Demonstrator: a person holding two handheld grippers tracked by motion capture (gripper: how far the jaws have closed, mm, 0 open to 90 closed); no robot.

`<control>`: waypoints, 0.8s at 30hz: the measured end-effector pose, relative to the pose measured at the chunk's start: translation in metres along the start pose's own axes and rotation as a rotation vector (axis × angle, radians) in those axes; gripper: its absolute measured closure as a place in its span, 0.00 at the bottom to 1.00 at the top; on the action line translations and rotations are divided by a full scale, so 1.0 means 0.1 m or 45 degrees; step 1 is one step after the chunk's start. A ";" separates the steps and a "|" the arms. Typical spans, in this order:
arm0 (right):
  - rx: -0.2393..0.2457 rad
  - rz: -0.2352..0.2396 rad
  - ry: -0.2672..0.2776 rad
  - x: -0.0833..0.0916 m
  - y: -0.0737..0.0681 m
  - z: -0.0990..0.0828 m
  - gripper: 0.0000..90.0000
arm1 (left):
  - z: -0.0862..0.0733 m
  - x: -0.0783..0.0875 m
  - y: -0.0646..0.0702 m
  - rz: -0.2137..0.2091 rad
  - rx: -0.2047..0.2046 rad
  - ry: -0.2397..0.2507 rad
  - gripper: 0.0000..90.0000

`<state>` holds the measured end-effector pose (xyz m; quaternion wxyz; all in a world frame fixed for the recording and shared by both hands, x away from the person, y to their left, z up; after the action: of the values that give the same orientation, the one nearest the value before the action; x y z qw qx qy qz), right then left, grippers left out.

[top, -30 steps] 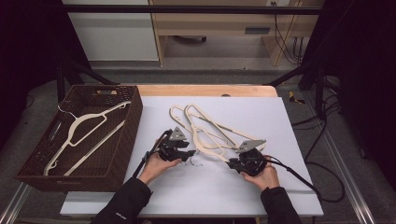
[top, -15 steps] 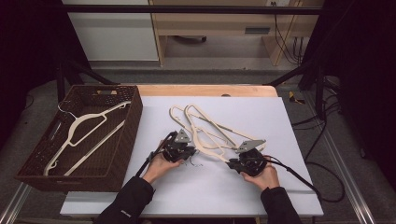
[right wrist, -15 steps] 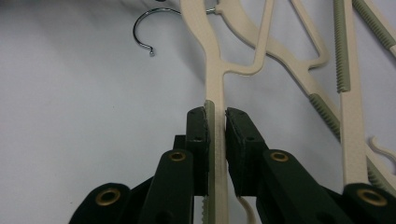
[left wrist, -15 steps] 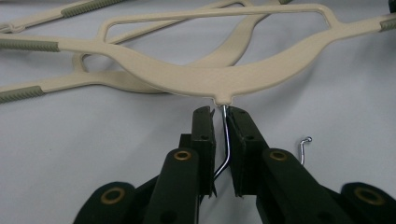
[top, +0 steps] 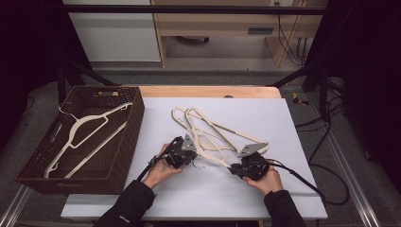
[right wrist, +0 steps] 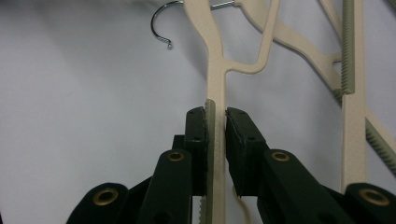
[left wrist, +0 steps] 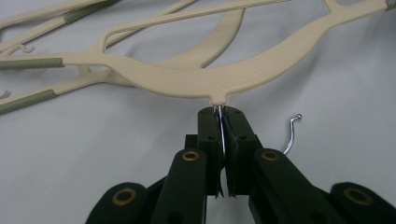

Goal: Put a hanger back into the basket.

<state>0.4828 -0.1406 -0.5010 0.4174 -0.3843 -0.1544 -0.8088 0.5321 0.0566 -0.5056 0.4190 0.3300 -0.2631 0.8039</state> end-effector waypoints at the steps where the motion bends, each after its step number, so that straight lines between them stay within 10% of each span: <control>1: 0.009 0.004 0.003 0.00 0.00 0.00 0.86 | 0.00 0.01 0.01 0.005 -0.002 -0.012 0.96; 15: 0.091 -0.077 0.241 -0.06 -0.16 0.42 0.47 | 0.03 0.06 0.15 0.017 -0.021 -0.085 0.96; 24: 0.148 -0.119 0.108 -0.49 -0.21 0.39 0.49 | 0.05 0.09 0.22 -0.015 -0.013 -0.104 0.96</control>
<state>0.5030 -0.0785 -0.5106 0.4070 -0.3174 -0.2009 -0.8326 0.5114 0.0465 -0.4994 0.4142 0.3621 -0.2822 0.7859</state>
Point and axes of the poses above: each handheld gripper's, and its own axes: x roughly backward along the jaws, z roughly out of its top, y roughly to its right, the point moved 7 cm from there along -x, roughly forward along the jaws, and after that the axes turned 1 degree about x, right-handed, at the moved point
